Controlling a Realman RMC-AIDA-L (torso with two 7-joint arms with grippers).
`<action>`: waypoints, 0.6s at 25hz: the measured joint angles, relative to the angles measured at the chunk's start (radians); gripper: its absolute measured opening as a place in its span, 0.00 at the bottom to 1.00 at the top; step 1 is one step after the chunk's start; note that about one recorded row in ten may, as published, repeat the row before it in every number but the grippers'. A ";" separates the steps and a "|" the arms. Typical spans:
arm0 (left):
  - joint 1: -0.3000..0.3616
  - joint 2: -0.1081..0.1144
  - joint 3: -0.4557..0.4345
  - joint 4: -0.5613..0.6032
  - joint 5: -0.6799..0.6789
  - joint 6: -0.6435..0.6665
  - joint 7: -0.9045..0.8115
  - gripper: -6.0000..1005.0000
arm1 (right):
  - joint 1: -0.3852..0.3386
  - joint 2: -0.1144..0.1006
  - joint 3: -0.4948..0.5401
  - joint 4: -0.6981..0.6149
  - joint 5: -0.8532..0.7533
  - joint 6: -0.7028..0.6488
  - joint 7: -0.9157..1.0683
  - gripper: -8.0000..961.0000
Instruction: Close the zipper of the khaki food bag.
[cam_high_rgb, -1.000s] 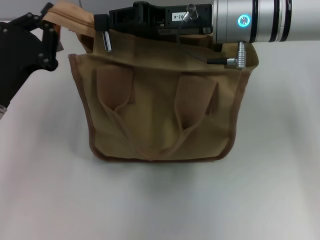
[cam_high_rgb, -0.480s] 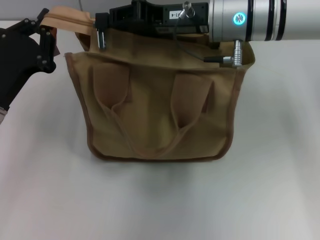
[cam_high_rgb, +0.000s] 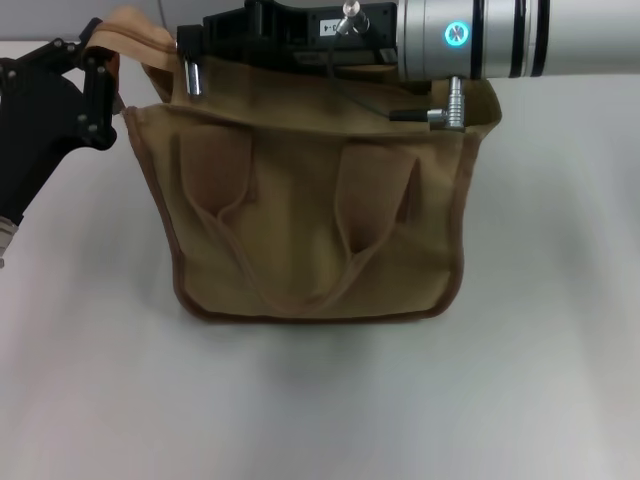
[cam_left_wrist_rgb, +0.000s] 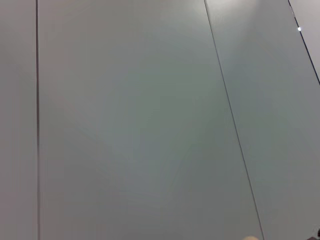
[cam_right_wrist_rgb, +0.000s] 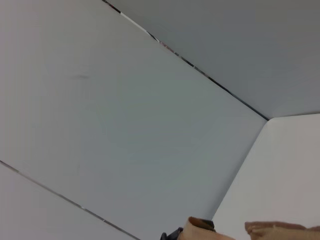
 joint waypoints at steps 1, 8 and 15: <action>-0.001 0.000 0.000 -0.003 0.000 0.000 0.000 0.02 | 0.002 0.001 0.000 0.000 0.000 0.004 -0.001 0.18; 0.001 0.000 -0.007 -0.005 -0.003 0.005 -0.009 0.02 | 0.023 0.002 -0.002 0.033 0.001 0.064 0.001 0.16; -0.003 0.002 -0.005 -0.003 -0.004 0.002 -0.037 0.02 | 0.033 0.002 -0.010 0.033 0.018 0.047 -0.006 0.15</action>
